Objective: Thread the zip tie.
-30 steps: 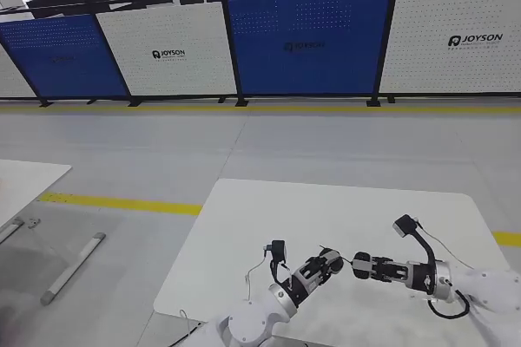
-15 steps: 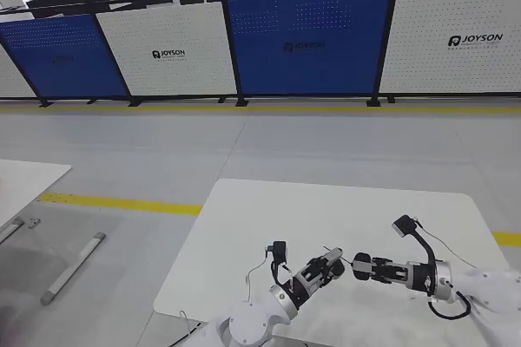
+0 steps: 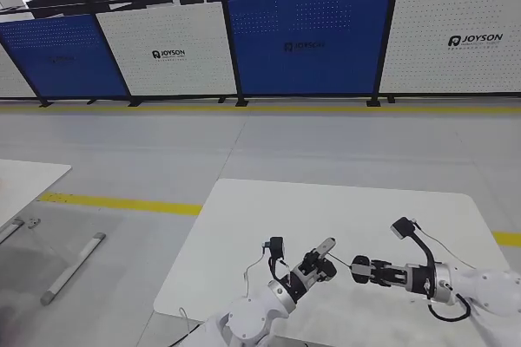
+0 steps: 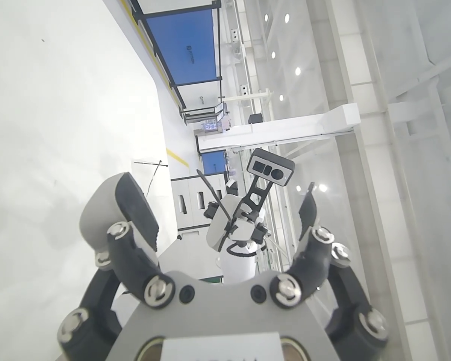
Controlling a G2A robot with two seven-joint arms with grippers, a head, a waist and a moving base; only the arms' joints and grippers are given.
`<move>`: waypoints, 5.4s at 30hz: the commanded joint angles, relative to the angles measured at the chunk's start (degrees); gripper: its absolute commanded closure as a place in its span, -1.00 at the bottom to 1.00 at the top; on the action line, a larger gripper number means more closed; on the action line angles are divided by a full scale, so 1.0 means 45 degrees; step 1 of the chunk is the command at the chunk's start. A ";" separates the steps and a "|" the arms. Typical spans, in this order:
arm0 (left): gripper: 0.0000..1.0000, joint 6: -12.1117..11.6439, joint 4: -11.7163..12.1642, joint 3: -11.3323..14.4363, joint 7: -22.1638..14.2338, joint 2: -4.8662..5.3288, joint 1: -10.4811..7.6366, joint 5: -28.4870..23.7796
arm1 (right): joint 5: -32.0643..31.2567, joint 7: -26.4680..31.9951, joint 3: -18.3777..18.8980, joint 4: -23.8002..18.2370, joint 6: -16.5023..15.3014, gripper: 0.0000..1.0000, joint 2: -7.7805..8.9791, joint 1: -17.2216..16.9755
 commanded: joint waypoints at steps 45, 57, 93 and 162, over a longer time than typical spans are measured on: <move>1.00 0.0355 0.0259 0.0398 0.1324 -0.0354 0.0318 0.1856 | 0.0723 0.0474 0.2927 -0.0286 0.1560 -1.00 0.0472 -0.2005; 1.00 0.0230 0.0294 0.0180 0.1414 -0.0372 0.0348 0.1429 | 0.0723 0.0474 0.2927 -0.0286 0.1560 -1.00 0.0472 -0.2005; 1.00 0.0967 -0.0646 -0.0694 0.2056 -0.0334 0.0907 0.3325 | 0.0723 0.0474 0.2927 -0.0286 0.1560 -1.00 0.0472 -0.2005; 1.00 0.0045 0.0240 -0.0520 0.0994 -0.0525 0.0935 0.1760 | -0.2442 0.1855 0.5811 -0.0865 0.0577 -1.00 0.1148 -0.2486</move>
